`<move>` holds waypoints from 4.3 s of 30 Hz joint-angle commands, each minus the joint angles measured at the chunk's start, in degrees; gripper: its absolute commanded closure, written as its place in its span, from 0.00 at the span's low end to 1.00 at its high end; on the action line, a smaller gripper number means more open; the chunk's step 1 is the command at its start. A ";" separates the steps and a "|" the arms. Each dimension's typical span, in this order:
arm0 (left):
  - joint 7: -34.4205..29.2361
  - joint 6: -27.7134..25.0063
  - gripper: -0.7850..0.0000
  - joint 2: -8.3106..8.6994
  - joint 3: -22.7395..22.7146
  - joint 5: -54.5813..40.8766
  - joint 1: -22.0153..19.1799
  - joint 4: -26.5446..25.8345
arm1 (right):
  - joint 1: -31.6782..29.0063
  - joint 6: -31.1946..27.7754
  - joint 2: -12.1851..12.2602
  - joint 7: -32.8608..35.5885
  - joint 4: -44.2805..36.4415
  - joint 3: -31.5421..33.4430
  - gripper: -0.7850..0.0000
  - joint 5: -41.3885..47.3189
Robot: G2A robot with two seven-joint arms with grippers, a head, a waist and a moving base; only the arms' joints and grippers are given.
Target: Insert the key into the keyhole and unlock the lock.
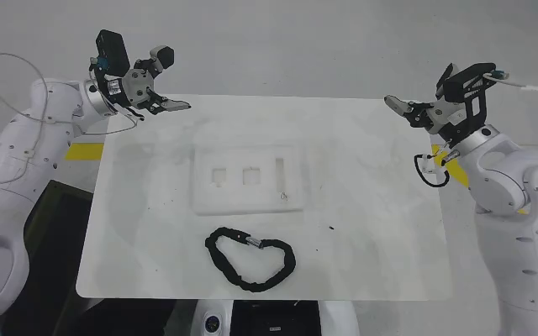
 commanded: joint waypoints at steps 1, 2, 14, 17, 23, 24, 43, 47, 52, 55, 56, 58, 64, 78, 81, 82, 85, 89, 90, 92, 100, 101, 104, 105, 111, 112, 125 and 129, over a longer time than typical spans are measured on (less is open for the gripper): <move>0.00 0.00 0.00 0.00 0.00 0.00 0.00 0.00 | 0.00 0.00 0.00 0.00 0.00 0.00 0.00 0.00; 0.00 0.00 0.00 0.00 0.00 0.00 0.00 0.00 | 0.00 0.00 0.00 0.00 0.00 0.00 0.00 0.00; 0.00 0.00 0.00 0.00 0.00 0.00 0.00 0.00 | -0.35 -0.33 -0.04 0.08 -0.27 -0.56 0.00 0.10; 0.00 0.00 0.00 0.00 0.00 0.00 0.00 0.00 | -0.07 -0.64 -0.14 3.46 -1.45 -2.88 0.00 0.52; 0.00 0.00 0.00 0.00 0.00 0.00 0.00 0.00 | 2.66 0.66 -0.57 12.70 -1.84 -8.93 0.00 2.03; 0.00 0.00 0.00 0.00 0.00 0.00 0.00 0.00 | 3.28 0.94 -0.66 14.20 -1.75 -9.91 0.00 2.29; 0.00 0.00 0.00 0.00 0.00 0.00 0.00 0.00 | 11.07 2.39 -2.88 31.42 -1.35 -26.75 0.00 10.84; 0.00 0.00 0.00 0.00 0.00 0.00 0.00 0.00 | 12.09 2.55 -3.43 32.70 -0.85 -29.98 0.00 10.90; 0.00 0.00 0.00 0.00 0.00 0.00 0.00 0.00 | 13.64 2.31 -4.22 33.82 0.49 -33.86 0.00 11.25; 0.00 0.00 0.00 0.00 0.00 0.00 0.00 0.00 | 14.54 2.28 -4.66 35.45 0.71 -36.45 0.00 9.67; 0.00 0.00 0.00 0.00 0.00 0.00 0.00 0.00 | 14.67 2.46 -4.86 35.61 0.49 -37.45 0.00 9.27; 0.00 0.00 0.00 0.00 0.00 0.00 0.00 0.00 | 14.91 2.28 -5.24 36.24 0.50 -39.48 0.00 8.66; 0.00 0.00 0.00 0.00 0.00 0.00 0.00 0.00 | 15.89 2.57 -6.33 36.66 1.64 -43.58 0.00 7.84; 0.00 0.00 0.00 0.00 0.00 0.00 0.00 0.00 | 16.52 2.67 -7.43 39.01 1.92 -47.51 0.00 4.86; 0.00 0.00 0.00 0.00 0.00 0.00 0.00 0.00 | 16.52 2.67 -7.43 39.01 1.92 -47.51 0.00 4.86; 0.00 0.00 0.00 0.00 0.00 0.00 0.00 0.00 | 16.52 2.67 -7.43 39.01 1.92 -47.51 0.00 4.86; 0.00 0.00 0.00 0.00 0.00 0.00 0.00 0.00 | 16.52 2.67 -7.43 39.01 1.92 -47.51 0.00 4.86; 0.00 0.00 0.00 0.00 0.00 0.00 0.00 0.00 | 16.52 2.67 -7.43 39.01 1.92 -47.51 0.00 4.86; 0.00 0.00 0.00 0.00 0.00 0.00 0.00 0.00 | 16.52 2.67 -7.43 39.01 1.92 -47.51 0.00 4.86; 0.00 0.00 0.00 0.00 0.00 0.00 0.00 0.00 | 16.52 2.67 -7.43 39.01 1.92 -47.51 0.00 4.86; 0.00 0.00 0.00 0.00 0.00 0.00 0.00 0.00 | 14.16 6.26 -7.35 39.38 -1.61 -47.21 0.00 2.76; 0.00 0.00 0.00 0.00 0.00 0.00 0.00 0.00 | 14.01 7.41 -7.41 40.03 -1.96 -47.18 0.00 2.89; 0.00 0.00 0.00 0.00 0.00 0.00 0.00 0.00 | 13.57 10.99 -7.68 41.23 -2.79 -46.99 0.00 4.08; 0.00 0.00 0.00 0.00 0.00 0.00 0.00 0.00 | 13.49 12.39 -7.77 41.57 -2.82 -46.77 0.00 4.48; 0.00 0.00 0.00 0.00 0.00 0.00 0.00 0.00 | 12.49 17.45 -8.10 41.80 -1.06 -44.80 0.13 9.59; 0.00 0.00 0.00 0.00 0.00 0.00 0.00 0.00 | 12.33 17.95 -8.10 41.76 -1.01 -44.50 0.12 9.88; 0.00 0.00 0.00 0.00 0.00 0.00 0.00 0.00 | 9.65 23.96 -8.08 41.63 -0.22 -41.09 0.53 13.27; 0.00 0.00 0.00 0.00 0.00 0.00 0.00 0.00 | 9.55 24.38 -8.19 41.53 0.32 -40.73 0.56 13.87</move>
